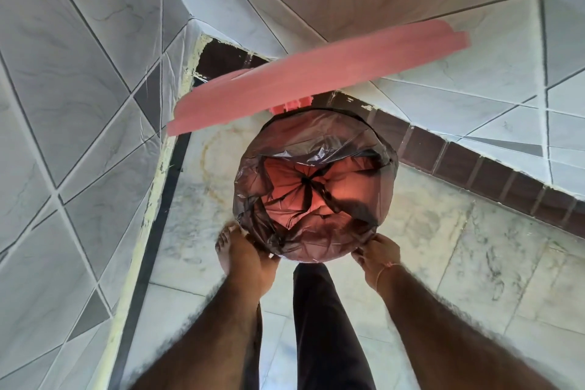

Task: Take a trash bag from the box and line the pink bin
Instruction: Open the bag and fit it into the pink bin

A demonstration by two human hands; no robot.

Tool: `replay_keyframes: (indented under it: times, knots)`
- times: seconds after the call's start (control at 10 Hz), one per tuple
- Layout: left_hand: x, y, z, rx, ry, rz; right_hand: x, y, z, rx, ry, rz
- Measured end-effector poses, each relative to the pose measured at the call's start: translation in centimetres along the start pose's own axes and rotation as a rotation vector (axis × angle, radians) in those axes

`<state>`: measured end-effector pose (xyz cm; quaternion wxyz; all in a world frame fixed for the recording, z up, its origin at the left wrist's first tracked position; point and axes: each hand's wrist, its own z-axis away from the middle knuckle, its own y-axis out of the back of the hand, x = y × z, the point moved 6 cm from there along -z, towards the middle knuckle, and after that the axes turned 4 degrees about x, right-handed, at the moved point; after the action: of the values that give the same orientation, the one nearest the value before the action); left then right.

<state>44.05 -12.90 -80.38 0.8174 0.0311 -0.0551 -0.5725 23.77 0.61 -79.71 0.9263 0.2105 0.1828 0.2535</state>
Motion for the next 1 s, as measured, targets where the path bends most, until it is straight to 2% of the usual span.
replay_keyframes:
  times: [0.1, 0.2, 0.3, 0.4, 0.5, 0.6, 0.7, 0.8, 0.9, 1.0]
  knots:
    - [0.6, 1.1, -1.3, 0.105, 0.02, -0.214, -0.7, -0.3, -0.6, -0.02, -0.025, -0.047]
    - [3.0, 2.8, -0.4, 0.41, -0.164, -0.516, -1.7, 1.0, -0.8, 0.071, -0.006, 0.011]
    - [7.2, 1.3, 2.9, 0.5, -0.603, -0.871, -6.3, 3.4, 1.7, 0.477, 0.412, 0.201]
    - [9.5, -2.1, 6.9, 0.414, -0.926, -0.675, -11.2, 1.0, 5.2, 0.376, 0.85, 0.264]
    - [10.5, -7.0, 8.5, 0.243, -1.193, -0.826, -13.8, -2.1, 5.6, 0.197, 0.867, 0.282]
    - [11.1, -10.3, 7.6, 0.105, -1.164, -0.953, -15.6, -3.9, 5.0, 0.16, 0.774, 0.365]
    - [12.0, -10.7, 5.8, 0.089, -1.046, -1.009, -16.2, -4.9, 3.8, 0.066, 0.723, 0.535]
    - [13.4, -9.5, 6.7, 0.103, -1.028, -1.02, -17.4, -4.2, 4.2, 0.027, 0.808, 0.567]
    - [15.8, -6.8, 8.7, 0.144, -0.865, -0.619, -19.3, -2.2, 5.1, -0.005, 0.698, 0.275]
    - [17.3, -5.0, 11.8, 0.076, -0.674, -0.224, -21.7, -0.9, 8.9, -0.168, 0.536, -0.183]
